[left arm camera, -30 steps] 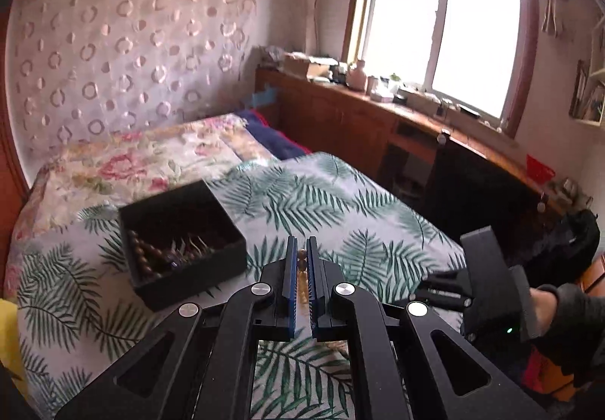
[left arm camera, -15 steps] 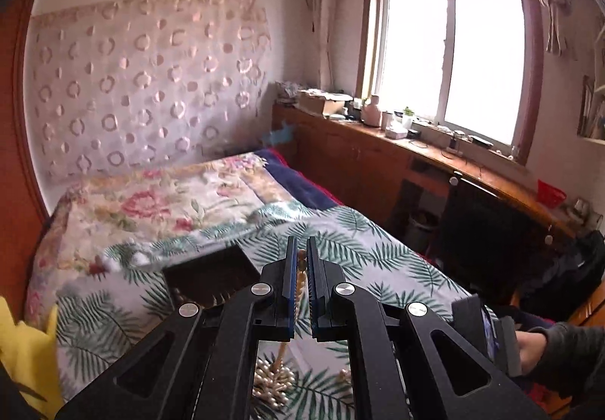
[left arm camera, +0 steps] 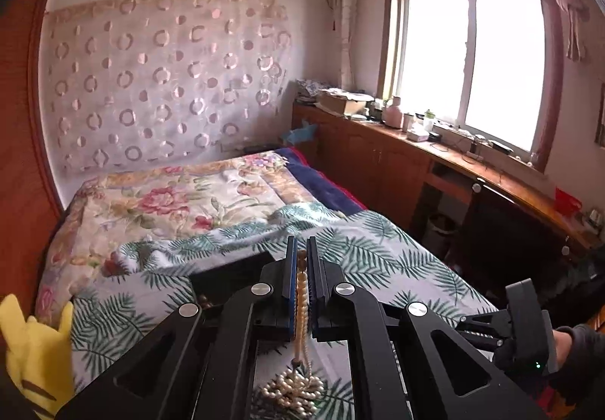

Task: Organize jewelry
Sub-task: 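Lift the pearl necklace with the left tool and lower it into the black box, then grasp another white pearl necklace with the left tool while the right tool reaches the small gold ring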

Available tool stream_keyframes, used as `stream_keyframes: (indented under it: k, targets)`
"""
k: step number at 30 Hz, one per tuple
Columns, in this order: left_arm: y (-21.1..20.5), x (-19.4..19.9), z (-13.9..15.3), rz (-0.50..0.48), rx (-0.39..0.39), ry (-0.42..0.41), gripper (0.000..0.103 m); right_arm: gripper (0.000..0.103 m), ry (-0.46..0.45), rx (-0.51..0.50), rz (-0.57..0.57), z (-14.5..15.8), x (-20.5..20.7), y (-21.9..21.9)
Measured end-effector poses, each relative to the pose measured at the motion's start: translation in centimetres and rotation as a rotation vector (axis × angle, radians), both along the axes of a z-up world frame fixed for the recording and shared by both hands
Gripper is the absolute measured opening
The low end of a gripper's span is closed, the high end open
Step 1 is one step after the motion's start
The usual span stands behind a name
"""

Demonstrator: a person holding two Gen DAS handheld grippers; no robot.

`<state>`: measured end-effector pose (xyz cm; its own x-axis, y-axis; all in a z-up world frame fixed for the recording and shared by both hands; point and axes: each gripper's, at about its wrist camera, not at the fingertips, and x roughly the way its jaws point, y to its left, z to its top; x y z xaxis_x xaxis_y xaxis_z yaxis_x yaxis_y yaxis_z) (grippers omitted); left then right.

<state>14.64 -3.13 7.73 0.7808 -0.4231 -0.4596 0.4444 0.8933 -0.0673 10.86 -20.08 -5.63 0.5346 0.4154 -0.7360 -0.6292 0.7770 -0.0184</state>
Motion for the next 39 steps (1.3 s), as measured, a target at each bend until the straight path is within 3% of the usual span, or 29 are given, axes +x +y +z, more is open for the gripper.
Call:
stream_keyframes:
  k: [15, 18, 26, 29, 30, 31, 33, 39]
  targets:
    - [0.8, 3.9, 5.3, 0.067, 0.024, -0.078, 0.004, 0.059, -0.105, 0.104, -0.009, 5.1, 6.7, 3.0]
    - [1.0, 5.6, 3.7, 0.088, 0.035, -0.038, 0.004, 0.059, -0.099, 0.108, -0.012, 4.6, 8.9, 3.7]
    - [2.1, 9.9, -6.4, 0.148, 0.065, 0.141, 0.005, 0.059, -0.036, 0.083, -0.013, 0.7, 14.2, 6.3]
    - [2.3, 9.9, -8.4, 0.161, 0.084, 0.159, 0.018, 0.061, -0.027, 0.075, -0.025, -0.2, 15.0, 6.8]
    - [2.6, 9.6, -8.8, 0.166, 0.085, 0.159, 0.034, 0.063, -0.033, 0.081, -0.023, -0.1, 15.0, 6.7]
    - [2.7, 9.4, -8.9, 0.172, 0.085, 0.153, 0.042, 0.065, -0.034, 0.09, -0.022, -0.1, 14.9, 6.8]
    - [3.1, 8.6, -9.1, 0.182, 0.091, 0.144, 0.043, 0.065, -0.034, 0.102, -0.028, 0.1, 14.6, 6.6]
    - [3.8, 6.7, -8.9, 0.203, 0.08, 0.121, 0.068, 0.065, -0.051, 0.133, -0.029, 1.1, 11.6, 4.3]
